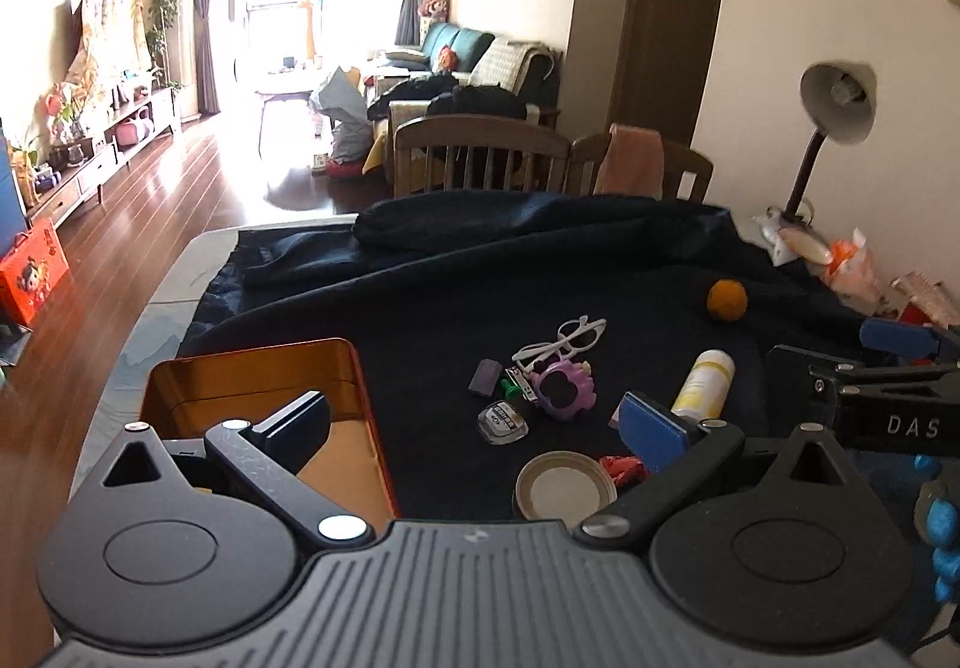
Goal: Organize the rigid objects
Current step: 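Close the left tool on the beige round tin while the right tool grasps the white bottle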
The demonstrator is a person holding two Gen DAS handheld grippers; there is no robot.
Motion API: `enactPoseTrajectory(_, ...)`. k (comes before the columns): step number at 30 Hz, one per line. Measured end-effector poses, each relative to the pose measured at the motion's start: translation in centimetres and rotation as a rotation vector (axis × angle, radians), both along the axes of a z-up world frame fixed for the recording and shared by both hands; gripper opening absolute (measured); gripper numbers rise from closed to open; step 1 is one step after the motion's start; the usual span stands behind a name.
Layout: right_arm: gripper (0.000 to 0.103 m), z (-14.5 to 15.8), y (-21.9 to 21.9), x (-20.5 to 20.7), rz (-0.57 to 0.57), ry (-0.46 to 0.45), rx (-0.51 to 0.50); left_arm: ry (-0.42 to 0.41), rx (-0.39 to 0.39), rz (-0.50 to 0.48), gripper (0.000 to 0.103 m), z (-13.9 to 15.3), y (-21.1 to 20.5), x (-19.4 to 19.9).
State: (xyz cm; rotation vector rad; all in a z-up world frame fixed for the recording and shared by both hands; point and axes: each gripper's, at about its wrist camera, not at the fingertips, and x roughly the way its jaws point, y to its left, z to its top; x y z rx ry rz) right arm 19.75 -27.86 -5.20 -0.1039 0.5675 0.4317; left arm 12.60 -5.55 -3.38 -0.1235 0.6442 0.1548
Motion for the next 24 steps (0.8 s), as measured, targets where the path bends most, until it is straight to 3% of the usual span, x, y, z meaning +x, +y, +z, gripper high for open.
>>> enactPoseTrajectory(5, 0.098, -2.2, -1.4, 4.1, 0.007, 0.06, -0.049, 0.047, 0.004, 0.001, 0.103, -2.2, -1.6, 2.8)
enactPoseTrajectory(12, 0.096, -5.5, -2.4, 8.6, -0.012, 0.16, -0.116, 0.144, -0.063, -0.003, 0.103, -6.7, -3.4, 6.5)
enactPoseTrajectory(17, 0.091, -7.8, -2.4, 11.3, -0.022, 0.252, -0.123, 0.213, -0.076, 0.017, 0.103, -10.1, -4.4, 8.1)
enactPoseTrajectory(24, 0.09, -10.2, -2.0, 14.4, -0.045, 0.394, -0.086, 0.265, -0.042, 0.026, 0.103, -12.4, -5.7, 9.5)
